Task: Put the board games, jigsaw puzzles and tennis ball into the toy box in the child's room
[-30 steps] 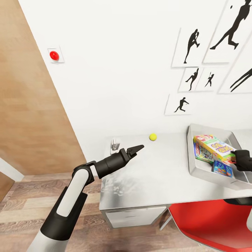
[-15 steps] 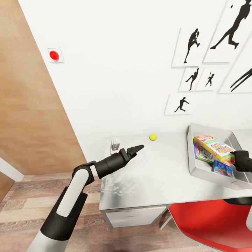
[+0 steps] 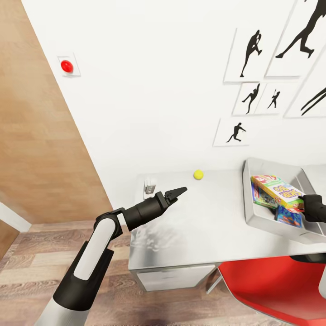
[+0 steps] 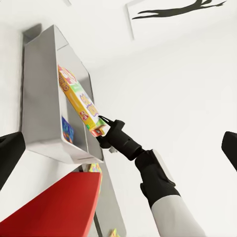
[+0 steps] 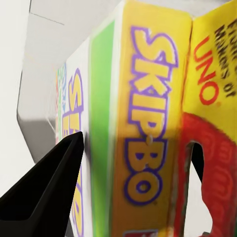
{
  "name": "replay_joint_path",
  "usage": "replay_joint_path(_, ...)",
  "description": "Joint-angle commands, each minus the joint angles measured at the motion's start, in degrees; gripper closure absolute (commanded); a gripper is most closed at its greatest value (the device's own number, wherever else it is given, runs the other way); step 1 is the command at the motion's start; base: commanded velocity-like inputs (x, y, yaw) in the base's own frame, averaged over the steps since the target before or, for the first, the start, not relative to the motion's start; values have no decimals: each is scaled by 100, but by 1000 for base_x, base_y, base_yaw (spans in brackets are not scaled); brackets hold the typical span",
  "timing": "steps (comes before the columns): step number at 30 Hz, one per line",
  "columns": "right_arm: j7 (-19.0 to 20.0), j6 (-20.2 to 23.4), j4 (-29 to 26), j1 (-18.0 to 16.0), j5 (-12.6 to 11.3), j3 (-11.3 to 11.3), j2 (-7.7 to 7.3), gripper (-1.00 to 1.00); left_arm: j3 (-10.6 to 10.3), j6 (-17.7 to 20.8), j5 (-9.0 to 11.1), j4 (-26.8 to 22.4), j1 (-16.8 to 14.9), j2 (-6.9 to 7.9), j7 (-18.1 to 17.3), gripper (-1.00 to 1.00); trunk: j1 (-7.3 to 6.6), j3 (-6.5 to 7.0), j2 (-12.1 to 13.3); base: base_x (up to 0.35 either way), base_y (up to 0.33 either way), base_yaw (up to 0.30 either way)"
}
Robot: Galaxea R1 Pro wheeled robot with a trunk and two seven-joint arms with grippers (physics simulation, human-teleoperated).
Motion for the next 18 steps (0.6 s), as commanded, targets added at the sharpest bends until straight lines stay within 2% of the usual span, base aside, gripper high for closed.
replay_joint_path(1,-59,16,-8,-7,-66,-10,0,100,3,22,22,-2,-6,-3,13,-100,3,-19,-11,0,0,0)
replay_joint_path(18,-51,-17,-7,-7,-66,-11,-4,100,-1,22,23,-2,-9,-9,13,-100,3,-71,-11,0,0,0)
